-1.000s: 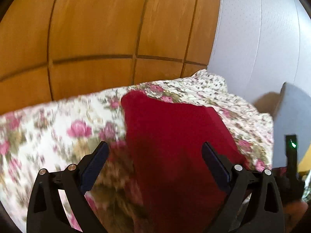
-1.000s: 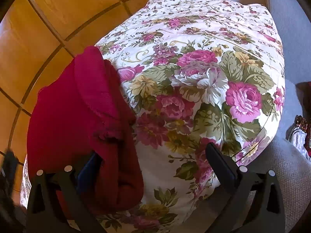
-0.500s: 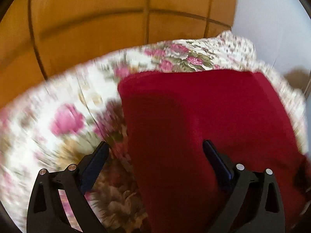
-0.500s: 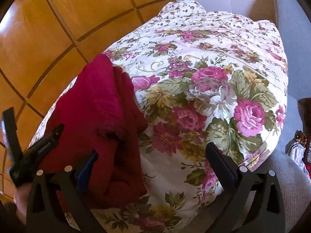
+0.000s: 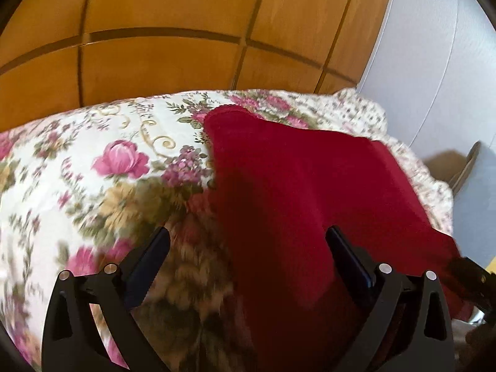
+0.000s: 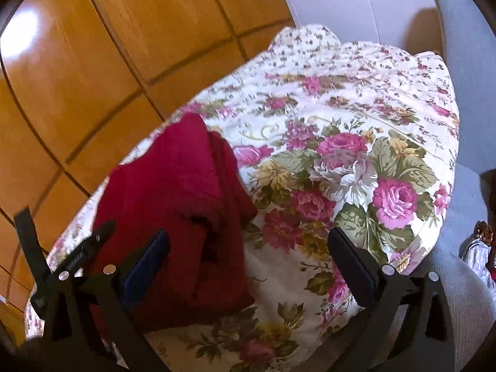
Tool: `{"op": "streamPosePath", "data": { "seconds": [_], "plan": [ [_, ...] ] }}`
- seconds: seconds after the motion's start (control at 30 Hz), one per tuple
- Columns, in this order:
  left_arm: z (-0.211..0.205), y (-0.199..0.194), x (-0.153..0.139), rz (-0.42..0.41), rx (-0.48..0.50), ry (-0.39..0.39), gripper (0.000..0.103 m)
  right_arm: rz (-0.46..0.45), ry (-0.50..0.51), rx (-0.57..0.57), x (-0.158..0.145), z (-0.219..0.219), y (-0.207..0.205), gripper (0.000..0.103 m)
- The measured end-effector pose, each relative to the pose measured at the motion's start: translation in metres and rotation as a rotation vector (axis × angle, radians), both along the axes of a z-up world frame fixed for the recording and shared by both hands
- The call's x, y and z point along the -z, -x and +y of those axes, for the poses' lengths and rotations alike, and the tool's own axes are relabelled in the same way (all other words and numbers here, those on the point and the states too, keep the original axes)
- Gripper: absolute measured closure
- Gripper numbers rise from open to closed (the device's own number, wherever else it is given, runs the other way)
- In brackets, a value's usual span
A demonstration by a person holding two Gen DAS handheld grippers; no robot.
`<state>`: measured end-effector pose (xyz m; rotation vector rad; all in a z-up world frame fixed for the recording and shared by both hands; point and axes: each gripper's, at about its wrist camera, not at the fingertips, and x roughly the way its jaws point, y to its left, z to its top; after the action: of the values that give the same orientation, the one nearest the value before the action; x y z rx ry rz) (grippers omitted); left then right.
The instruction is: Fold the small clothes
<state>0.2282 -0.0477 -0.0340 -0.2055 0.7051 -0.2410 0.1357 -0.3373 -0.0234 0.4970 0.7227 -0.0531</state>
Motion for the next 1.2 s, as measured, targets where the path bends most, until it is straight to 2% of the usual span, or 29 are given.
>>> {"op": "streamPosePath", "data": {
  "seconds": [0.07,0.17,0.23,0.3,0.43,0.53,0.57,0.63,0.73,0.87,0.97,1.07,1.2],
  "plan": [
    [0.005,0.008,0.002,-0.005,-0.001,0.017,0.004,0.037,-0.017,0.01,0.006,-0.002,0.001,0.002],
    [0.006,0.006,0.008,0.027,0.007,0.018,0.003,0.168,0.019,0.062,0.028,-0.009,-0.006,0.002],
    [0.002,-0.001,0.011,0.057,0.027,0.016,0.003,0.208,-0.109,0.097,0.044,-0.024,-0.008,0.002],
    [0.002,-0.001,0.011,0.058,0.034,0.023,0.003,0.23,-0.138,0.093,0.051,-0.027,-0.011,0.002],
    [0.015,-0.001,0.017,0.075,0.051,0.114,0.003,0.179,-0.13,0.079,0.04,-0.023,-0.01,0.002],
    [0.034,0.008,0.022,0.065,0.087,0.266,0.003,0.104,-0.181,0.075,0.028,-0.027,-0.004,0.002],
    [0.038,0.012,0.022,0.058,0.093,0.294,0.003,0.075,-0.198,0.072,0.024,-0.027,-0.002,0.002],
    [0.043,0.022,0.022,0.042,0.103,0.336,0.003,0.009,-0.232,0.061,0.013,-0.027,-0.001,0.002],
    [0.045,0.03,0.021,0.032,0.115,0.352,0.003,-0.053,-0.275,0.032,0.005,-0.027,-0.002,0.002],
    [0.044,0.033,0.021,0.037,0.123,0.36,0.003,-0.03,-0.378,-0.033,0.011,-0.025,-0.017,0.002],
    [0.045,0.028,0.021,0.043,0.136,0.37,0.003,0.036,-0.437,-0.08,0.023,-0.024,-0.037,0.002],
    [0.048,0.028,0.022,0.044,0.157,0.391,0.003,0.119,-0.55,-0.143,0.041,-0.024,-0.058,0.002],
    [0.051,0.028,0.02,0.053,0.178,0.436,0.003,0.167,-0.569,-0.172,0.047,-0.026,-0.073,0.002]
  ]
}}
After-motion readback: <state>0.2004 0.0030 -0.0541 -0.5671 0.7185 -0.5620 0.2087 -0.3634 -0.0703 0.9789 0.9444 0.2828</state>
